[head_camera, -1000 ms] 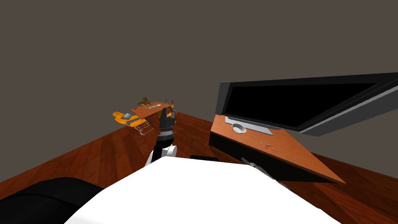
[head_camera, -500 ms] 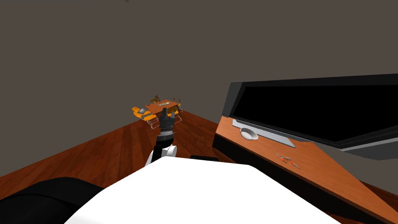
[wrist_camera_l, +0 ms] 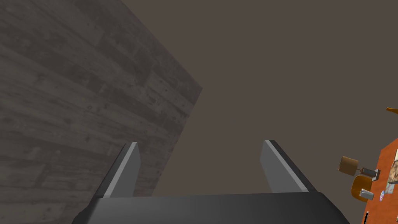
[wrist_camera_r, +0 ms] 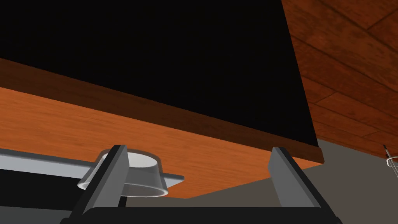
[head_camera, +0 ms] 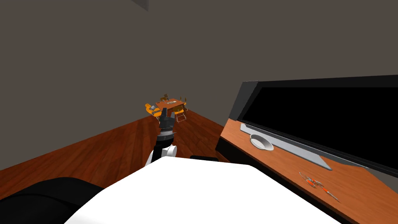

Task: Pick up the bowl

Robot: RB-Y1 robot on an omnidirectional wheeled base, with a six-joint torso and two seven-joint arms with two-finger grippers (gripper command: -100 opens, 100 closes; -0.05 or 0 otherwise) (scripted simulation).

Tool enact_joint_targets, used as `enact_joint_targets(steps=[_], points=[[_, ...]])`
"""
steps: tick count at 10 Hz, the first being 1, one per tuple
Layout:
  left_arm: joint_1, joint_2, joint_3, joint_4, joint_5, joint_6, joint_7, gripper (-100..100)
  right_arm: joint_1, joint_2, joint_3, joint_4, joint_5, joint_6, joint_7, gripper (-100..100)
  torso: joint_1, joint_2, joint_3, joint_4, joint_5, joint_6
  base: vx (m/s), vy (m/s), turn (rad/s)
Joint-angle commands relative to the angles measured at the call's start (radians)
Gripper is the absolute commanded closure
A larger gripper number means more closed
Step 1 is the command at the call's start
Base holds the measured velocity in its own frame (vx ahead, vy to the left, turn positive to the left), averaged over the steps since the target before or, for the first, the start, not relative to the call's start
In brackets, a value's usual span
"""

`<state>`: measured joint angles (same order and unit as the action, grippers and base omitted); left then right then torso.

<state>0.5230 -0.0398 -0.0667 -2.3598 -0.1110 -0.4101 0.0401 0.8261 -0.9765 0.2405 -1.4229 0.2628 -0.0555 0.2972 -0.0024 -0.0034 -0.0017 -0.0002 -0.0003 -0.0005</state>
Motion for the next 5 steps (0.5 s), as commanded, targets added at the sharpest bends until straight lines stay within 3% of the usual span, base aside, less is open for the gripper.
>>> enact_joint_targets(steps=[1, 2, 5], points=[[0.000, 0.000, 0.000, 0.000, 0.000, 0.000, 0.000, 0, -0.005, 0.003, 0.005, 0.039, 0.006, 0.007, 0.016, -100, 0.000, 0.000, 0.000, 0.000, 0.000, 0.000, 0.040, -0.014, 0.152], [0.000, 0.000, 0.000, 0.000, 0.000, 0.000, 0.000, 0, -0.004, -0.007, 0.012, 0.077, 0.009, 0.024, 0.038, -100, 0.000, 0.001, 0.000, 0.000, 0.000, 0.001, 0.056, -0.011, 0.261], [0.000, 0.000, 0.000, 0.000, 0.000, 0.000, 0.000, 0, -0.011, -0.018, 0.029, 0.183, 0.016, 0.068, 0.101, -100, -0.003, -0.003, -0.002, -0.001, -0.001, 0.000, 0.103, -0.055, 0.446]])
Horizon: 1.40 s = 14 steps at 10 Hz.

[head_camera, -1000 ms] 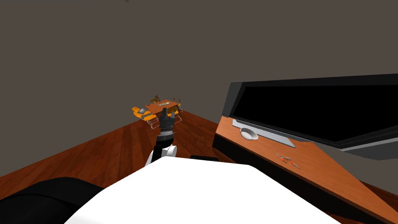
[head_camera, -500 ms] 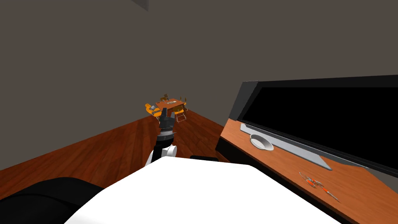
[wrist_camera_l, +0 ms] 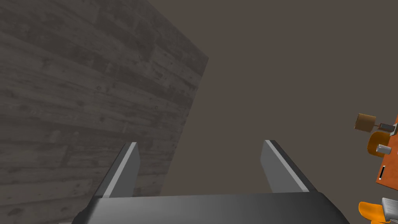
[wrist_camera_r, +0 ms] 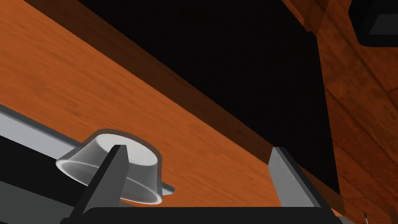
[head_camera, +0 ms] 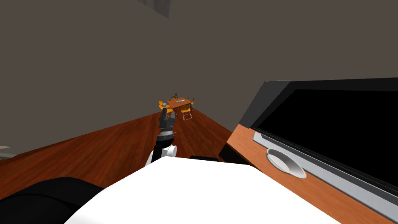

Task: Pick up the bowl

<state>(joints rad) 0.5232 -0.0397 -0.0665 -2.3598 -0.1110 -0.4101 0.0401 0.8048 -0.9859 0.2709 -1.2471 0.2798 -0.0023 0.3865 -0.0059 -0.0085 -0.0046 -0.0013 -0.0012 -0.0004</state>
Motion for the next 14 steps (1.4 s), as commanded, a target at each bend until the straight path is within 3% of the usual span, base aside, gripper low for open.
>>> enact_joint_targets(steps=[1, 8, 9, 10, 11, 12, 14], points=[[0.000, 0.000, 0.000, 0.000, 0.000, 0.000, 0.000, 0, 0.006, -0.008, 0.004, 0.038, 0.000, 0.026, 0.032, -100, 0.000, 0.000, 0.000, 0.000, 0.000, 0.000, 0.117, -0.067, 0.392], [0.000, 0.000, 0.000, 0.000, 0.000, 0.000, 0.000, 0, -0.049, 0.060, 0.038, 0.186, -0.003, 0.071, 0.136, -100, -0.002, 0.001, 0.000, 0.000, -0.001, 0.001, 0.102, -0.120, 0.293], [0.000, 0.000, 0.000, 0.000, 0.000, 0.000, 0.000, 0, -0.062, 0.077, 0.044, 0.191, -0.005, 0.070, 0.142, -100, -0.004, 0.000, 0.000, 0.000, -0.001, 0.001, 0.133, -0.190, 0.195], [0.000, 0.000, 0.000, 0.000, 0.000, 0.000, 0.000, 0, -0.052, 0.066, 0.040, 0.180, -0.004, 0.073, 0.136, -100, -0.005, -0.002, -0.001, -0.001, -0.001, 0.001, 0.061, -0.088, 0.042], [0.000, 0.000, 0.000, 0.000, 0.000, 0.000, 0.000, 0, -0.054, 0.067, 0.041, 0.180, -0.005, 0.075, 0.138, 0, 0.001, 0.001, 0.000, 0.000, 0.000, 0.002, 0.011, -0.018, 0.001], [0.000, 0.000, 0.000, 0.000, 0.000, 0.000, 0.000, 0, -0.068, 0.076, 0.038, 0.211, -0.001, 0.059, 0.141, -100, 0.005, 0.004, 0.002, 0.001, 0.001, 0.002, 0.001, -0.005, 0.039], [0.000, 0.000, 0.000, 0.000, 0.000, 0.000, 0.000, 0, -0.096, 0.096, 0.031, 0.273, 0.006, 0.028, 0.146, -100, 0.008, 0.006, 0.003, 0.001, 0.002, 0.002, -0.013, 0.009, 0.048]])
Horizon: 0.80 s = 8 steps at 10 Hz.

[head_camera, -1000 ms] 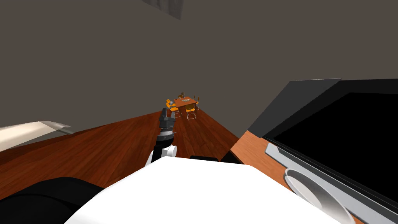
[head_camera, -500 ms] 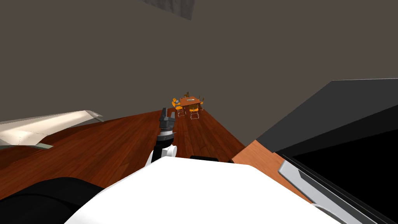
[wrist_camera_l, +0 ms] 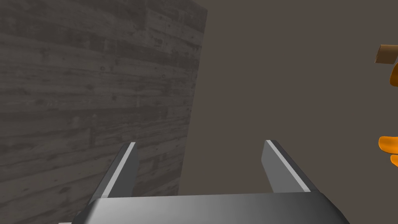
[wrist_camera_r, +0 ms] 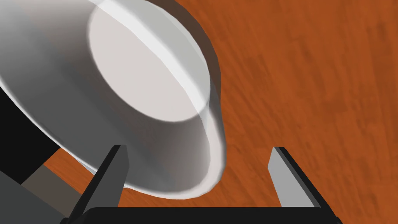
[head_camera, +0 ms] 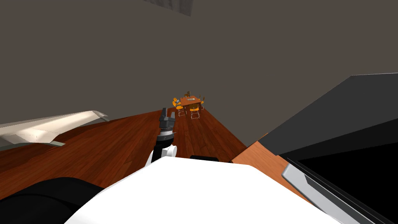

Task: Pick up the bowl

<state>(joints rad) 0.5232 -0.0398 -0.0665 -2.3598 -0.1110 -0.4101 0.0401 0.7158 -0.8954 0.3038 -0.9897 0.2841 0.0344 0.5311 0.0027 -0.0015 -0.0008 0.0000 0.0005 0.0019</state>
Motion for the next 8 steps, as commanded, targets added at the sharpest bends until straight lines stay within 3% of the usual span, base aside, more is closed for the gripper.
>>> enact_joint_targets(steps=[1, 7, 8], points=[[0.000, 0.000, 0.000, 0.000, 0.000, 0.000, 0.000, 0, -0.021, 0.015, -0.005, 0.046, 0.006, -0.024, 0.005, -100, 0.000, 0.000, 0.000, 0.000, 0.000, 0.000, -0.019, 0.012, 0.045], [0.000, 0.000, 0.000, 0.000, 0.000, 0.000, 0.000, 0, -0.105, 0.074, -0.025, 0.224, 0.028, -0.117, 0.022, -100, 0.000, 0.000, 0.000, 0.000, 0.000, 0.000, -0.014, 0.007, 0.047], [0.000, 0.000, 0.000, 0.000, 0.000, 0.000, 0.000, 0, -0.096, 0.069, -0.023, 0.205, 0.025, -0.103, 0.020, -100, 0.000, 0.000, 0.000, 0.000, 0.000, 0.000, -0.006, 0.003, 0.009]])
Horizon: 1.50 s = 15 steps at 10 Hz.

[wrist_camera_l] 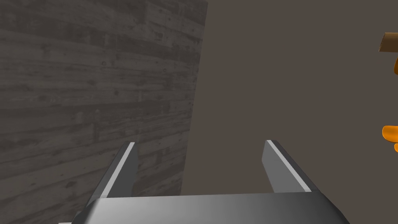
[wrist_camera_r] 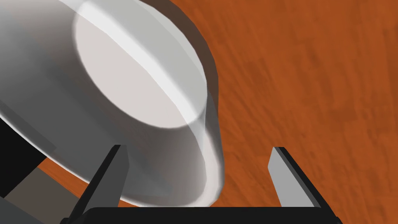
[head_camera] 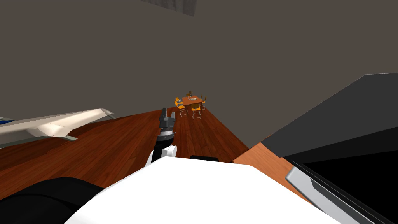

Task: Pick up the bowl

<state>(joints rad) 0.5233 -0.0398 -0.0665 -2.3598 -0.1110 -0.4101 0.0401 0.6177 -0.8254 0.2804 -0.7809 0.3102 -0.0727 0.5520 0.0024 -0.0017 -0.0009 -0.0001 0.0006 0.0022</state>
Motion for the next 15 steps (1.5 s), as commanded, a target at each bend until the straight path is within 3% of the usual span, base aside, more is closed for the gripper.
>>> enact_joint_targets(steps=[1, 5, 6, 7, 15], points=[[0.000, 0.000, 0.000, 0.000, 0.000, 0.000, 0.000, 0, 0.000, 0.000, 0.000, 0.000, 0.000, 0.000, 0.000, 100, 0.000, 0.000, 0.000, 0.000, 0.000, 0.000, 0.000, 0.000, 0.000], [0.000, 0.000, 0.000, 0.000, 0.000, 0.000, 0.000, 0, 0.000, 0.001, 0.000, -0.001, -0.001, 0.000, -0.001, 100, 0.000, -0.001, 0.000, 0.000, 0.001, -0.001, 0.000, 0.000, 0.000], [0.000, 0.000, 0.000, 0.000, 0.000, 0.000, 0.000, 0, 0.000, 0.001, 0.000, -0.001, -0.001, 0.000, -0.001, 0, 0.000, -0.001, -0.001, 0.000, 0.001, -0.001, 0.000, 0.000, 0.000], [0.000, 0.000, 0.000, 0.000, 0.000, 0.000, 0.000, 0, 0.021, -0.015, 0.005, -0.039, -0.006, 0.021, -0.005, 100, 0.001, -0.001, -0.001, 0.000, 0.001, -0.001, 0.010, -0.006, -0.049], [0.000, 0.000, 0.000, 0.000, 0.000, 0.000, 0.000, 0, 0.119, -0.084, 0.028, -0.255, -0.032, 0.130, -0.025, 100, 0.004, -0.002, -0.001, -0.001, 0.005, -0.001, 0.013, -0.007, -0.046]])
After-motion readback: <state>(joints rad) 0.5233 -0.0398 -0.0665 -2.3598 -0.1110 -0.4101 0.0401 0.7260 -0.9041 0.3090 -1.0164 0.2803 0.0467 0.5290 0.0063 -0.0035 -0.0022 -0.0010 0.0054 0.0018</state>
